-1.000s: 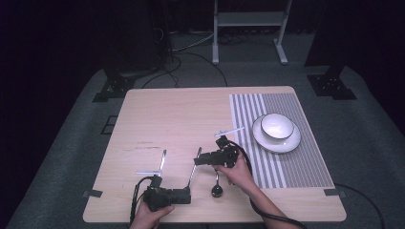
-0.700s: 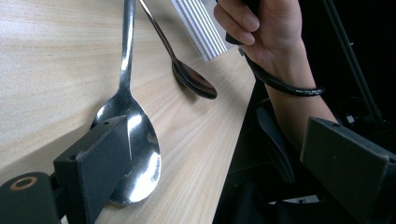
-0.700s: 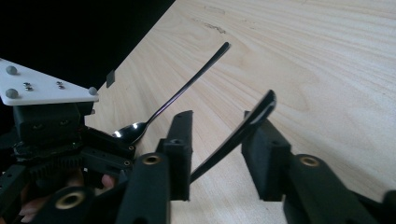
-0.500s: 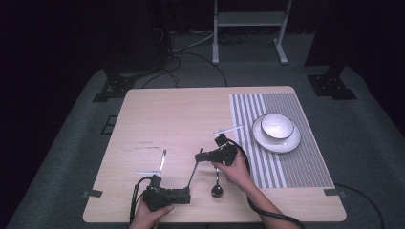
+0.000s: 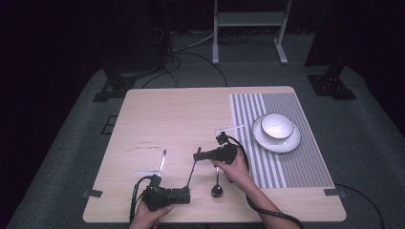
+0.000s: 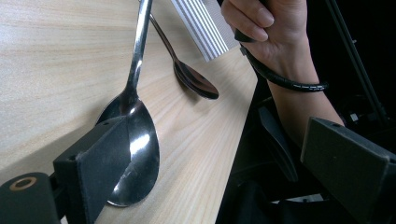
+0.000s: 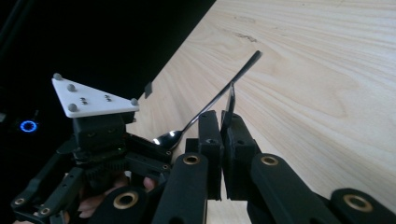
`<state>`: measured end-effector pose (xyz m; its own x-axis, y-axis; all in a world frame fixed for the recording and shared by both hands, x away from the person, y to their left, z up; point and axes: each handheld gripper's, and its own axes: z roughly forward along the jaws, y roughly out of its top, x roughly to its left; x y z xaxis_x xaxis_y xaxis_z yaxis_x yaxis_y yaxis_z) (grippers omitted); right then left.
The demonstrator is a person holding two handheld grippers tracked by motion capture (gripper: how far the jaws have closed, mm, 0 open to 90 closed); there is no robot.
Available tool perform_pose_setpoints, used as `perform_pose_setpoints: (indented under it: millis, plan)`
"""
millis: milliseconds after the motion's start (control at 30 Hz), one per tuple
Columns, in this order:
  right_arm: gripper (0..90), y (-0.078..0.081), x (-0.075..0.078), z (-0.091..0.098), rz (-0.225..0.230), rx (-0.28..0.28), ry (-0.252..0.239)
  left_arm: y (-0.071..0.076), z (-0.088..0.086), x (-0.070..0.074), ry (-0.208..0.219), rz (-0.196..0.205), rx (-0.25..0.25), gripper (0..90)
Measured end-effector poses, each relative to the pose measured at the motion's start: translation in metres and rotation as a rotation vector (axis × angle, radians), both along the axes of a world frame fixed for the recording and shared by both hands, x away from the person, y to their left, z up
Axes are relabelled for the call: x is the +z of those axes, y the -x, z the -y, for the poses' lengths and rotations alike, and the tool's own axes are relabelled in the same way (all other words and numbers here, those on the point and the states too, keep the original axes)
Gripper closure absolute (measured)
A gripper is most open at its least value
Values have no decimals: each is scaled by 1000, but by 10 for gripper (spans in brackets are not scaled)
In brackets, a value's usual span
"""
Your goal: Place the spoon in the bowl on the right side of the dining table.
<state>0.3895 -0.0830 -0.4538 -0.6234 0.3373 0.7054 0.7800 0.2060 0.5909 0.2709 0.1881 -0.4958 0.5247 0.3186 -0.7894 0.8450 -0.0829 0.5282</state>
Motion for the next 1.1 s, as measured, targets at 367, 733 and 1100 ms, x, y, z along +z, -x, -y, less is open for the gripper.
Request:
perform_pose_setpoints:
  millis: [367,733,1100]
  plan:
    - [893,-5,1,1,-48,7,-38,2,-8,7,27,45,34,69]
    - [892,-7,9,8,-48,-1,-47,3,-19,13,33,76,74,69]
    - [892,-9,18,19,-40,-20,-43,3,-21,13,20,78,71,68]
